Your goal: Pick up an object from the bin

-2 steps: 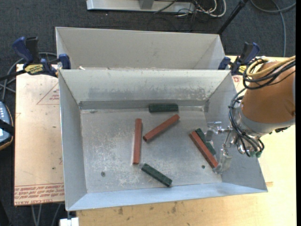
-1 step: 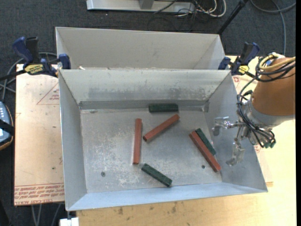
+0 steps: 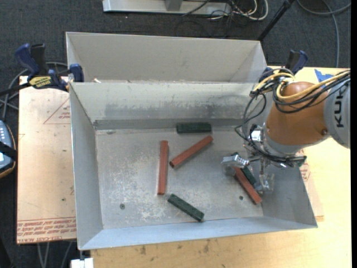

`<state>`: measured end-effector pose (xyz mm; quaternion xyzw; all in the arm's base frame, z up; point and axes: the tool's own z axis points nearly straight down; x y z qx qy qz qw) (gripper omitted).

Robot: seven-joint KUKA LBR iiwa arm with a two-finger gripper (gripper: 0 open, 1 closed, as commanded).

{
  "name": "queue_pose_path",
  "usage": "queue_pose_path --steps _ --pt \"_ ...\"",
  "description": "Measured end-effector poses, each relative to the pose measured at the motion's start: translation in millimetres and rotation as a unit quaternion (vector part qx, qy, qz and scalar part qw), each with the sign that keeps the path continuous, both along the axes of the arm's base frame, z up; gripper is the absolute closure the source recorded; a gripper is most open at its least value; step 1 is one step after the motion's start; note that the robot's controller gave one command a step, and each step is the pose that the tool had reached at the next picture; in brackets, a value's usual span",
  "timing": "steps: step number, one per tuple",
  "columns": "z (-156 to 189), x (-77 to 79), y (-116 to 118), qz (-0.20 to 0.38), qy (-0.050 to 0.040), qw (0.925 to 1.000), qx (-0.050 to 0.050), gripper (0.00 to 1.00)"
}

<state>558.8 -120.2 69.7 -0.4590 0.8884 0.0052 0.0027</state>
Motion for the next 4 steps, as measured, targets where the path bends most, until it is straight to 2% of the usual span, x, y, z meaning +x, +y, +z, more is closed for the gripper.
queue_pose_path --steps 1,2,3,4 --pt "1.5 0.6 -3.9 0.0 -0.0019 1.0 -0.003 1.0" --pt "1.1 0.9 -1.3 0.0 -0.0018 1.0 -0.001 0.0" --pt "0.5 0.0 -4.4 0.0 -0.001 1.0 -0.003 1.0" --pt "130.4 -13.6 -8.2 0.088 -0.0049 0.9961 -0.006 1.0"
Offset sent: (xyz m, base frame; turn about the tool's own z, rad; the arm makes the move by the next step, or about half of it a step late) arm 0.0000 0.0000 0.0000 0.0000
